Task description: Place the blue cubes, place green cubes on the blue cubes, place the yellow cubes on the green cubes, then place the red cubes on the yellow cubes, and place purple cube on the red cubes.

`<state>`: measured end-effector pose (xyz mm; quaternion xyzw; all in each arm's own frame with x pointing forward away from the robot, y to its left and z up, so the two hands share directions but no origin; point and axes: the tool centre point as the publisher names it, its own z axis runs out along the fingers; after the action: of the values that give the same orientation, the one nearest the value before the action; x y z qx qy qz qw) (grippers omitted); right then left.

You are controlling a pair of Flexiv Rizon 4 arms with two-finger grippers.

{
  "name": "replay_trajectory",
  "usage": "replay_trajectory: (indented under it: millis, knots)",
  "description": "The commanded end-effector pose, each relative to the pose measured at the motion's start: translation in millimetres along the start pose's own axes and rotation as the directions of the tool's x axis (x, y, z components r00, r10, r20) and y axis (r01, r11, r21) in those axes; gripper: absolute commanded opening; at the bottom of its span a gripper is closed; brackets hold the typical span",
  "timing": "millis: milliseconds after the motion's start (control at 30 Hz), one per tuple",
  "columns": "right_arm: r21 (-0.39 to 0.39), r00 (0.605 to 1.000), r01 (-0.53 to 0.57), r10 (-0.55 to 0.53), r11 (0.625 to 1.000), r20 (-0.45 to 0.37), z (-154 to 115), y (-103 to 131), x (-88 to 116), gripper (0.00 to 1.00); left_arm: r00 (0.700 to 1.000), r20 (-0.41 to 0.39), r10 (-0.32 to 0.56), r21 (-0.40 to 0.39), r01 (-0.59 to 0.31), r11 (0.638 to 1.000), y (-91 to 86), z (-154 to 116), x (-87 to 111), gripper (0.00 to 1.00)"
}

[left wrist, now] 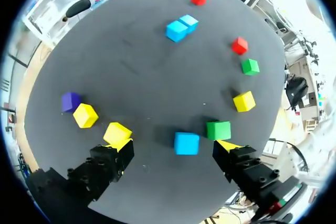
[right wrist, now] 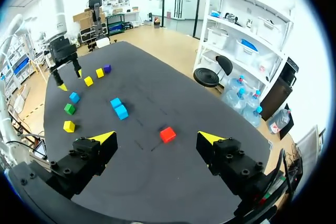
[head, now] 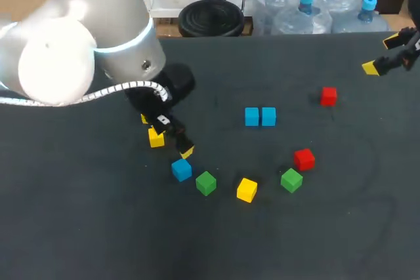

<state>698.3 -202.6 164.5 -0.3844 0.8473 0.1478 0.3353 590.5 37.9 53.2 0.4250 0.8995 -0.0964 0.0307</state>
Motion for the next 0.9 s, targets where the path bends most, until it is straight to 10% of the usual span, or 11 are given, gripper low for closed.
replay_trajectory:
  millis: [33,833,900]
  knots:
    - [0.0,1.0,0.0,0.0,1.0,0.001,-0.2,0.1,0.2,1.0,1.0,-0.018,0.018,0.019,-0.018,1.0,-4.0,10.1,-4.7,1.0]
    - [0.0,1.0,0.0,0.0,1.0,0.001,-0.2,0.1,0.2,1.0,0.996,-0.08,0.049,0.038,-0.046,0.998,2.1,59.4,1.1,1.0]
    - [0.0,1.0,0.0,0.0,1.0,0.001,-0.2,0.1,0.2,1.0,0.996,-0.08,0.048,0.033,-0.046,0.998,3.9,58.7,0.5,0.63]
